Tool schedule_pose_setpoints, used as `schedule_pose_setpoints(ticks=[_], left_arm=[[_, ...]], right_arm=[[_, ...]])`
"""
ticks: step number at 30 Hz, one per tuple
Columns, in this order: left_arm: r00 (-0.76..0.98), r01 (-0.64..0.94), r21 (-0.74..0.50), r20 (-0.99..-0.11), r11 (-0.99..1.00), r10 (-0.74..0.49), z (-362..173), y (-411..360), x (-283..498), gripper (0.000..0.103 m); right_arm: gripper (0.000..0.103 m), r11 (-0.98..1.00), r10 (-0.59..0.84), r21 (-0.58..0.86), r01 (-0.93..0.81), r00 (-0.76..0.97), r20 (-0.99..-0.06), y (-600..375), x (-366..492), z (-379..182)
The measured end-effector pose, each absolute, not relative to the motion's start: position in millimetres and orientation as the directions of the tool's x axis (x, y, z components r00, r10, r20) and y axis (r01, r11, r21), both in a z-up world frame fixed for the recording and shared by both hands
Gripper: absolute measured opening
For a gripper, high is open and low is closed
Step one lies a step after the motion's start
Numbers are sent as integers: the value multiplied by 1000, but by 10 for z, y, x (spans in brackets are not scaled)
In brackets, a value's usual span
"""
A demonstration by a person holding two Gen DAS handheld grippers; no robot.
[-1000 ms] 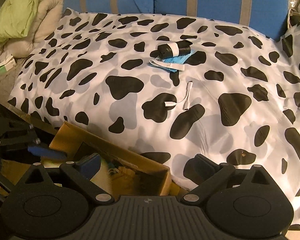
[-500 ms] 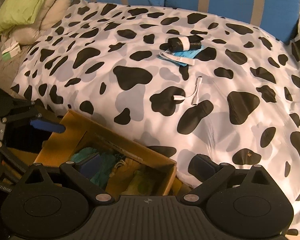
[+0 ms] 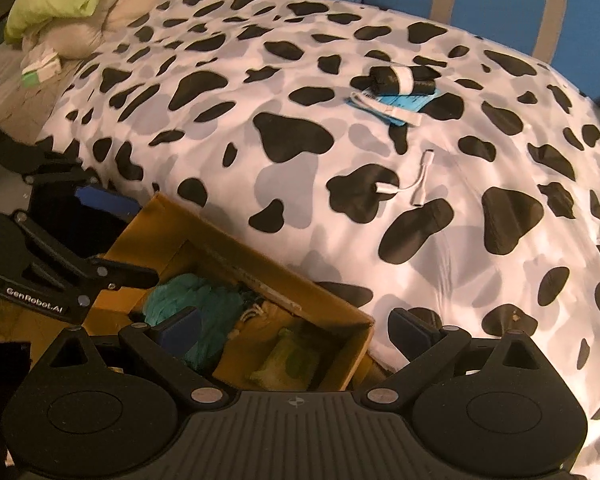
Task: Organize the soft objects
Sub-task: 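Raise both open grippers away from the box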
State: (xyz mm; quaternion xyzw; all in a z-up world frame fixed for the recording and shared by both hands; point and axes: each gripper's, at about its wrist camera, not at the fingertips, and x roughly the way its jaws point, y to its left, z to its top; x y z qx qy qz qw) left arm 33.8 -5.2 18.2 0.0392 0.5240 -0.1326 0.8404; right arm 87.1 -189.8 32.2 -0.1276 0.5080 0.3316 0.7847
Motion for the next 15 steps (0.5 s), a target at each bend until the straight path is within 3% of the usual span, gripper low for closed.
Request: schedule_pose_setpoints(ticks=[11,15], left_arm=[[468,231,-71,-866,970,-174,277,-22,401,69],[479,222,-135,-847,966,-228,328,54,501,69]], right_arm=[[99,794,407,150,-589,333,-850,-1962,992,387],[99,806,448,208,-553,342,-826,-1993,1096,428]])
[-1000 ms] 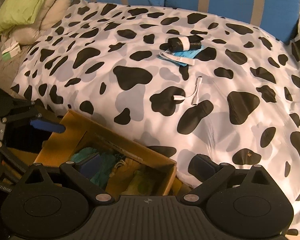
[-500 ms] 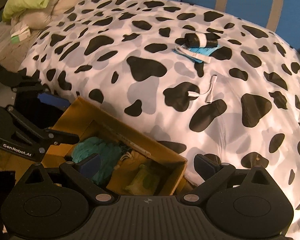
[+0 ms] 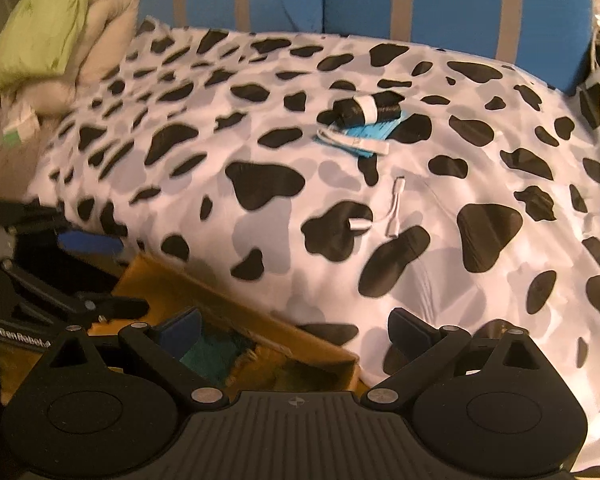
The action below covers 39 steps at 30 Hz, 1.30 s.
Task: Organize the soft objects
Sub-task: 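Raise both open grippers away from the box, then move right gripper to the white cable adapter and close on it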
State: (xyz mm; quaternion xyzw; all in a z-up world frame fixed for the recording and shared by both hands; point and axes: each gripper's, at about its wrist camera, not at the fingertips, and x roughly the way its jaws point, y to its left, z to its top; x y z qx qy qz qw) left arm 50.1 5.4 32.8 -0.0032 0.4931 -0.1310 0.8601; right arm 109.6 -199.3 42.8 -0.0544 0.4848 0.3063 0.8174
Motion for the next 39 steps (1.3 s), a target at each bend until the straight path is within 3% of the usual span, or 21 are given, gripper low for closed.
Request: schedule_pose_setpoints(ticks=[13,28,39], left_arm=[[564,199,-57,-810,978,-162,367,172,1011,69],[572,188,-94,-799,978,-187,162,272,1353,69],[587,196,-65,-791,979,-170,134,331,1612,69]], right_arm=[[99,870,413,168,-464,497,-764,-2073,1503,489],[98,879,371,107,-464,527,-765,-1927,1889,281],[70,886,327,78,-458,495,-805,-1834,2246,55]])
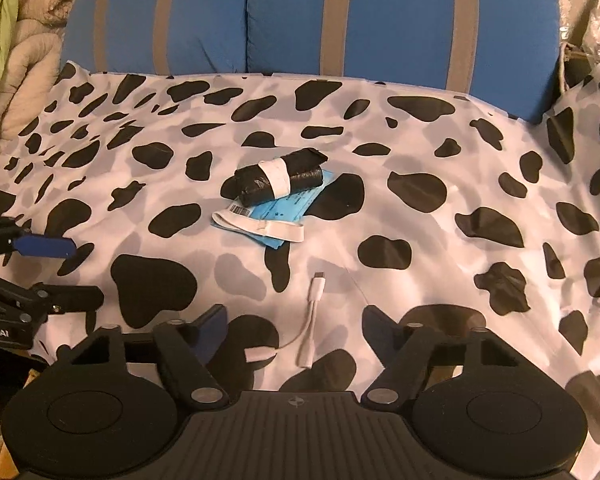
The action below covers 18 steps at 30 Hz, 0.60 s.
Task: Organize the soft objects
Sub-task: 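Move right gripper to the white cable adapter and close on it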
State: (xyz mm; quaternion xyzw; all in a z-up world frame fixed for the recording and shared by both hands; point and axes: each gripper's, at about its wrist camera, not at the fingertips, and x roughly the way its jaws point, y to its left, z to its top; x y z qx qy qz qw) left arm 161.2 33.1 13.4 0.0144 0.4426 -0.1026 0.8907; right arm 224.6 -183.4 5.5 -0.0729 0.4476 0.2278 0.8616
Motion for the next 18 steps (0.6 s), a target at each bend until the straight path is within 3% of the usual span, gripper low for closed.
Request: schedule_pose_setpoints(ticks=[10,18], left_arm=[[598,183,-75,-783,980,-171,180,382,1826,69],[585,179,-78,-793,981,-170,157,383,1921,69]], right_arm=[[53,877,295,43,-478,466,-834,-1701,2450,-162],[34,875,244,5,-483,432,-868,-1590,2587,-410]])
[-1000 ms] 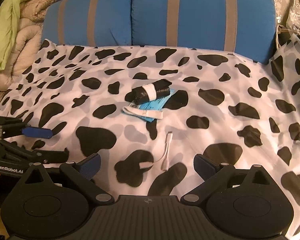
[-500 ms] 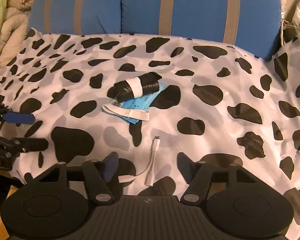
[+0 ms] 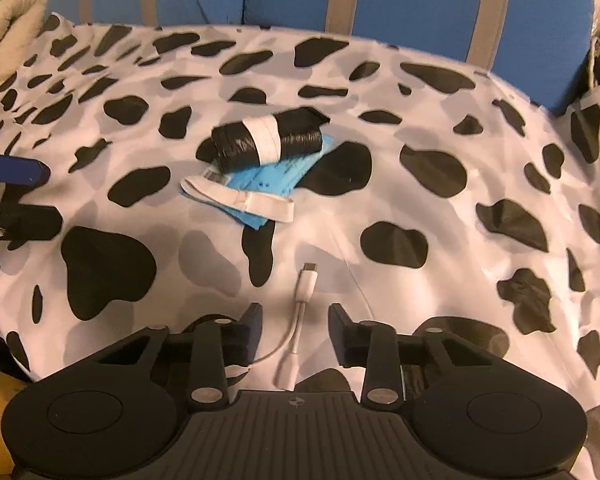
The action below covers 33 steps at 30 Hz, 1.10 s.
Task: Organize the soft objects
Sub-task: 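Move right gripper to the white cable adapter and close on it, then close left gripper on the white strap while right gripper lifts the cable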
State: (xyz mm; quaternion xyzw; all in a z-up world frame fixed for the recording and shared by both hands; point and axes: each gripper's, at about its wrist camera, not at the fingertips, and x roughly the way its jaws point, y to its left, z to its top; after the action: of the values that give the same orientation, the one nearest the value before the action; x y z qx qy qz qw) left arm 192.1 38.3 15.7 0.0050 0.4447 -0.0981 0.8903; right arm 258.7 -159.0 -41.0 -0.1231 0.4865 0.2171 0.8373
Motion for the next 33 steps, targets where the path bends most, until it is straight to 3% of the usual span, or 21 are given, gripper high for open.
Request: schedule_pose_setpoints(ticks=[7,9,12,20,33], left_arm=[[582,191,-81,-794,978,-179,144,370,1945,69],[582,195,-81,-793,977,-182,140,362,1944,69],[579,204,-84,-793,975,-189,129,348,1950,69],[575,282,-127,-771,951,-273,136,257,1940,69],[613,448,12,-732,894,-298,112,-80,1943,69]], right_arm=[[23,870,205,-25,-492,407,-890,-1519,2574,-543],[12,881,201,-12,-472,398,-895,-1548,2591,-545],[6,889,201,-1,-457,395,-896,-1585,2606,-547],[5,898,213,15,-439,405,-889,-1651,2616,-417],[4,914,245,49,-403,452,-857,-1819,2626,-161]])
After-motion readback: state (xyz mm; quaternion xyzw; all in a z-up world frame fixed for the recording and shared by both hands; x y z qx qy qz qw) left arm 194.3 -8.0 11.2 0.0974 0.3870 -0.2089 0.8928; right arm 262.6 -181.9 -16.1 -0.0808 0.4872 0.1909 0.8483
